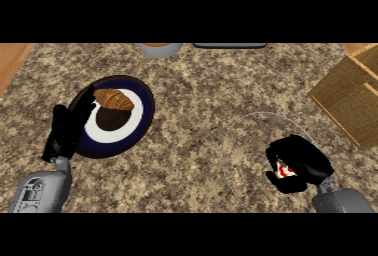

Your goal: Pick the cupcake from the placemat and place it in the basket

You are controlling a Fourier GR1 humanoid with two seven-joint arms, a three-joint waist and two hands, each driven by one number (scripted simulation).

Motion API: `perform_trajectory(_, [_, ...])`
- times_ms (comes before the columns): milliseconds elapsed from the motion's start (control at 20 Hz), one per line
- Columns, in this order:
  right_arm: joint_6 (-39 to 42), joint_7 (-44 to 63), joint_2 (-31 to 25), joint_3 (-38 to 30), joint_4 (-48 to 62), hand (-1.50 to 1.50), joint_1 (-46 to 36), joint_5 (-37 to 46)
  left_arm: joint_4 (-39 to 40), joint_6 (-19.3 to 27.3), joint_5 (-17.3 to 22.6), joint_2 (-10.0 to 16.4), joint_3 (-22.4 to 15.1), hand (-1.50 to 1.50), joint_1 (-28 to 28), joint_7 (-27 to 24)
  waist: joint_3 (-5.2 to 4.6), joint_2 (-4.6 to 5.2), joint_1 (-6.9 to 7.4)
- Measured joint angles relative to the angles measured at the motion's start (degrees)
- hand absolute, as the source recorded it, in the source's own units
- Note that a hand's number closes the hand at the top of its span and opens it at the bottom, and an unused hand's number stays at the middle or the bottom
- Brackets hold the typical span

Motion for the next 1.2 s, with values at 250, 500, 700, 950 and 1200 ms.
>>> perform_trajectory(250, [0.44, 6.79, 1.08, 3.58, -3.66, 1.50, 0.07, 7.19, -0.91, -0.17, -0.04, -0.07, 0.07, 0.00, 0.98, -0.05, 0.10, 0.13, 0.00])
perform_trajectory(500, [2.87, 8.07, 3.21, 3.02, -12.16, 1.50, 2.98, 4.43, 0.93, 0.14, -0.20, -0.32, 0.59, 0.00, 0.34, -0.92, 0.17, 0.20, -0.51])
perform_trajectory(700, [9.39, 9.75, 6.48, -1.17, -20.14, 1.50, 3.54, -4.03, 0.75, -0.35, -0.08, 0.21, 0.85, 0.00, 1.03, -1.26, 0.19, 0.11, -0.75])
perform_trajectory(950, [17.16, 14.30, 12.24, -8.28, -31.87, 1.50, 3.86, -17.03, 0.19, -0.39, 0.06, 0.34, 1.09, 0.00, 1.77, -1.19, 0.17, -0.11, -1.29])
perform_trajectory(1200, [24.91, 25.89, 15.91, -16.85, -43.14, 1.50, -1.07, -29.37, 0.29, -0.96, 0.38, 0.73, 1.37, 0.00, 1.87, -1.33, 0.14, -0.07, -1.12])
